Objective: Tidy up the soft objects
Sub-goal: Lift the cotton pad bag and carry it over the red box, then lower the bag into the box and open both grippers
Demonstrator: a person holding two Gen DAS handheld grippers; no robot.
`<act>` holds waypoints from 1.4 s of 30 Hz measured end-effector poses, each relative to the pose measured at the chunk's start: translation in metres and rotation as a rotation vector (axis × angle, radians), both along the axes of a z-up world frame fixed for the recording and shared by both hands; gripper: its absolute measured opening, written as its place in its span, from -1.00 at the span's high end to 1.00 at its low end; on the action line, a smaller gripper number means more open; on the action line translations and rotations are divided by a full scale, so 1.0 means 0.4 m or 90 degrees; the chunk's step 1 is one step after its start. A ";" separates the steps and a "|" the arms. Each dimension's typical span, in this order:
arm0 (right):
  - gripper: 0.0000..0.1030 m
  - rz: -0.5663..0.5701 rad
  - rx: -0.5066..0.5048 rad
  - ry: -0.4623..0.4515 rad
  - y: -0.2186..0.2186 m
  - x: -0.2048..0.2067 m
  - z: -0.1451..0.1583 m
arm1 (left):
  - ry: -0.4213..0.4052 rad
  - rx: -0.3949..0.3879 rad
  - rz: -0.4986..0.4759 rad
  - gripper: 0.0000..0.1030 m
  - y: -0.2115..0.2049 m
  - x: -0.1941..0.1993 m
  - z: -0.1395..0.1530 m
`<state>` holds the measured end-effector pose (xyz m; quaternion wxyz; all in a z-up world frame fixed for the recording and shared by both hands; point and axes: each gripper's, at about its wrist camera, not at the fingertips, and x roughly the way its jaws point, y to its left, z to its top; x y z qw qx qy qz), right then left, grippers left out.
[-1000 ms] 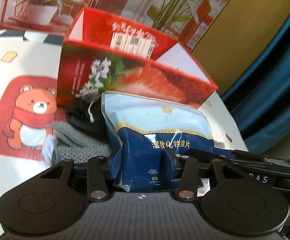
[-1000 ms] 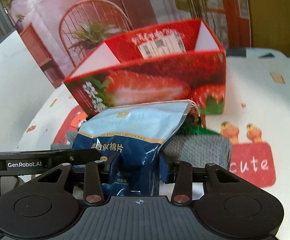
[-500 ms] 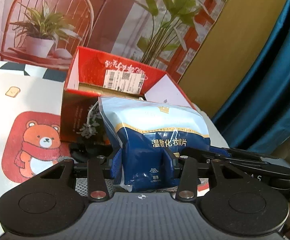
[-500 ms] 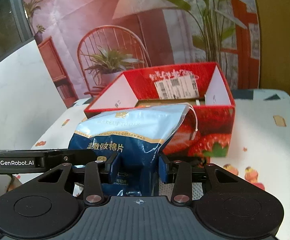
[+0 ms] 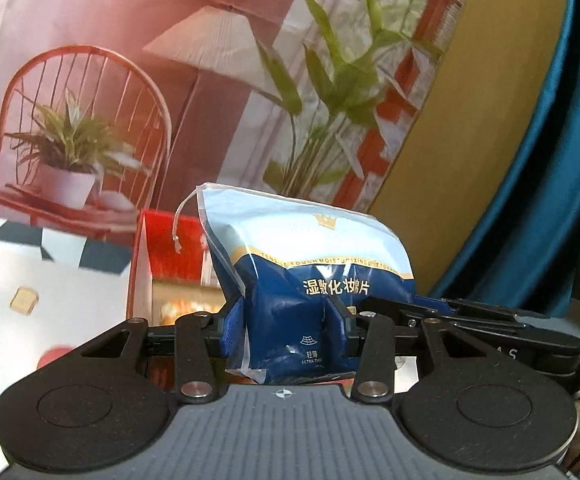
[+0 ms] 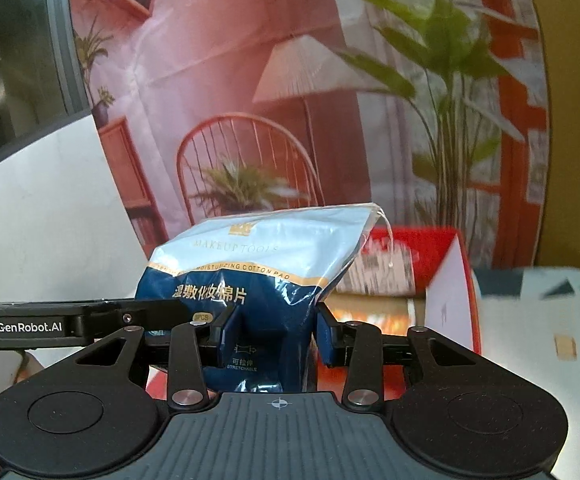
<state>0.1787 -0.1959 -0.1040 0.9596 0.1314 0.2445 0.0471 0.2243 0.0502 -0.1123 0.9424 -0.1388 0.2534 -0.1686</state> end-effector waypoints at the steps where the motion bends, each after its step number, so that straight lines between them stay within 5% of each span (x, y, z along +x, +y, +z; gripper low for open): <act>1: 0.30 0.000 0.000 -0.001 -0.007 0.022 0.008 | 0.003 -0.001 -0.001 0.12 -0.002 0.019 0.004; 8: 0.30 -0.008 -0.018 0.038 -0.055 0.162 -0.012 | 0.070 0.014 -0.017 0.12 -0.026 0.184 -0.033; 23: 0.39 -0.044 0.016 0.258 -0.151 0.360 -0.273 | 0.270 0.102 -0.069 0.16 -0.085 0.399 -0.244; 35: 0.45 -0.035 0.009 0.363 -0.156 0.415 -0.344 | 0.264 0.131 -0.065 0.16 -0.076 0.403 -0.254; 42: 0.45 -0.017 -0.052 0.397 -0.127 0.434 -0.351 | 0.245 0.149 -0.054 0.16 -0.079 0.390 -0.241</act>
